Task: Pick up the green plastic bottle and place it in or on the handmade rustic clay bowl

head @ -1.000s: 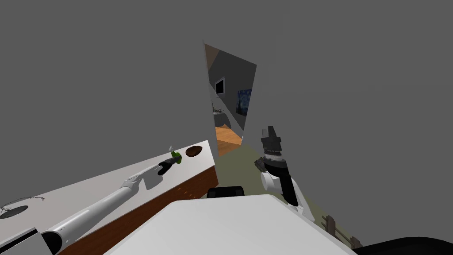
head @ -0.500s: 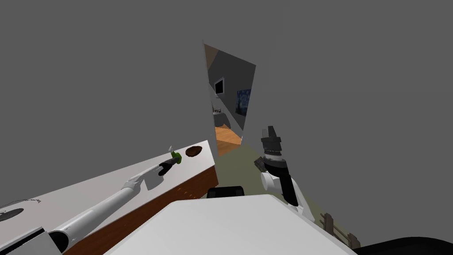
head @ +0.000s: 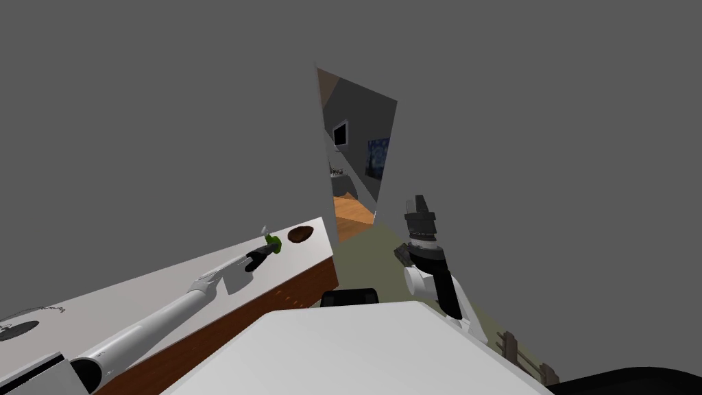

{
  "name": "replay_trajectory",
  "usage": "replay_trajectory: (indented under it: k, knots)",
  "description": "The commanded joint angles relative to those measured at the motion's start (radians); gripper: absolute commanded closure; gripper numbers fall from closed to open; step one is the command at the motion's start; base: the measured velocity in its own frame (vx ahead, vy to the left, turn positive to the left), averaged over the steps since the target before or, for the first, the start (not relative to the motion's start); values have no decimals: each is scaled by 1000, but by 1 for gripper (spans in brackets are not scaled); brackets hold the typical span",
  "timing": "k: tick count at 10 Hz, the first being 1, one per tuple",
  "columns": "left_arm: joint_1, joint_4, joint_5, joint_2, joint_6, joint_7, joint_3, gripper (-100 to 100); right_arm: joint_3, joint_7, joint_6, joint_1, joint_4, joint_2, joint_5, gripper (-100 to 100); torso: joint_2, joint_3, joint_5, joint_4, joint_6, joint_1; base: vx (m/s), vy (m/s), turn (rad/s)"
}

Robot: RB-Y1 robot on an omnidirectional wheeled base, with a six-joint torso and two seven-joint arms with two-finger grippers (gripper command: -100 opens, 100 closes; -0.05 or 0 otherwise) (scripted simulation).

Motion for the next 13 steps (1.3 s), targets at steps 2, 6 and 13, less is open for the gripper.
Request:
replay_trajectory:
  k: [2, 6, 13]
  knots:
    - [3, -18, 7, 17, 4, 6, -6, 100, 0, 0, 0, 0, 0, 0, 0, 0, 0, 0, 0, 0, 0, -1, 10, -13, 37]
    - [-25, -1, -23, 11, -7, 8, 9, 100, 0, 0, 0, 0, 0, 0, 0, 0, 11, 6, -1, 2, 0, -3, -120, -33, -36]
    - [-122, 65, -114, -55, -31, -8, 92, 100, 0, 0, 0, 0, 0, 0, 0, 0, 12, 8, -3, 4, 2, -9, -172, -106, -50]
